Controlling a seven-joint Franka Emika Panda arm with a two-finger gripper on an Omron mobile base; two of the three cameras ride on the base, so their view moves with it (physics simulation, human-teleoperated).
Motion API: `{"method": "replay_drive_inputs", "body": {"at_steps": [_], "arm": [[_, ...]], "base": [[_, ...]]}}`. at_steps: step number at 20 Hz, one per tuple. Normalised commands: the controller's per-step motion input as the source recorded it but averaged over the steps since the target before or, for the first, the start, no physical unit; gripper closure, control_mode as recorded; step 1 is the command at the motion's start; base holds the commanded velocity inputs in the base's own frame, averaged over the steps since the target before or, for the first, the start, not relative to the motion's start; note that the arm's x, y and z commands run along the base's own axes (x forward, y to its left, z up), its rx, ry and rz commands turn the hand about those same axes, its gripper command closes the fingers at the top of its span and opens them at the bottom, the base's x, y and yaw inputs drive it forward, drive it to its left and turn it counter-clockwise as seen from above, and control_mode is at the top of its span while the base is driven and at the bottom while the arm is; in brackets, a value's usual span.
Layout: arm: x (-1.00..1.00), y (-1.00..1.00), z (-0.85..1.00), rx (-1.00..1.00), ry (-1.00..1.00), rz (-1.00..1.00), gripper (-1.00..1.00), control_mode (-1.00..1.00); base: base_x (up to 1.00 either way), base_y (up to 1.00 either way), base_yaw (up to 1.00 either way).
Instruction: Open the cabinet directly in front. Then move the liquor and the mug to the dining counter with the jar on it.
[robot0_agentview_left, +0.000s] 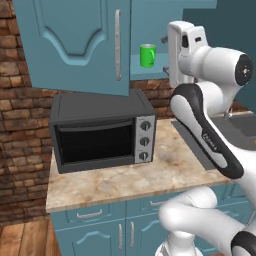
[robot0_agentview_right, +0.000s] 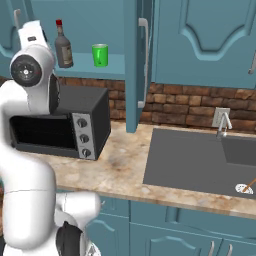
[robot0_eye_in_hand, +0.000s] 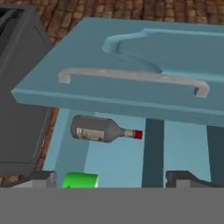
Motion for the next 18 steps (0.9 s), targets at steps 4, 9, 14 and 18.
{"method": "replay_drive_inputs", "body": {"at_steps": [4, 9, 14, 18], "arm": [[0.43, -0.13, -0.20, 0.17, 0.00, -0.15, -1.00, -1.00], [0.34, -0.01, -0.10, 0.24, -0.01, -0.02, -1.00, -1.00], [0.29, 0.00, 0.00, 0.15, 0.00, 0.10, -1.00, -1.00], [0.30, 0.00, 0.00, 0.03, 0.00, 0.07, -1.00, -1.00]], "base": [[0.00, 0.00, 0.00], [0.00, 0.00, 0.00], [0.00, 0.00, 0.00], [0.00, 0.00, 0.00]]}}
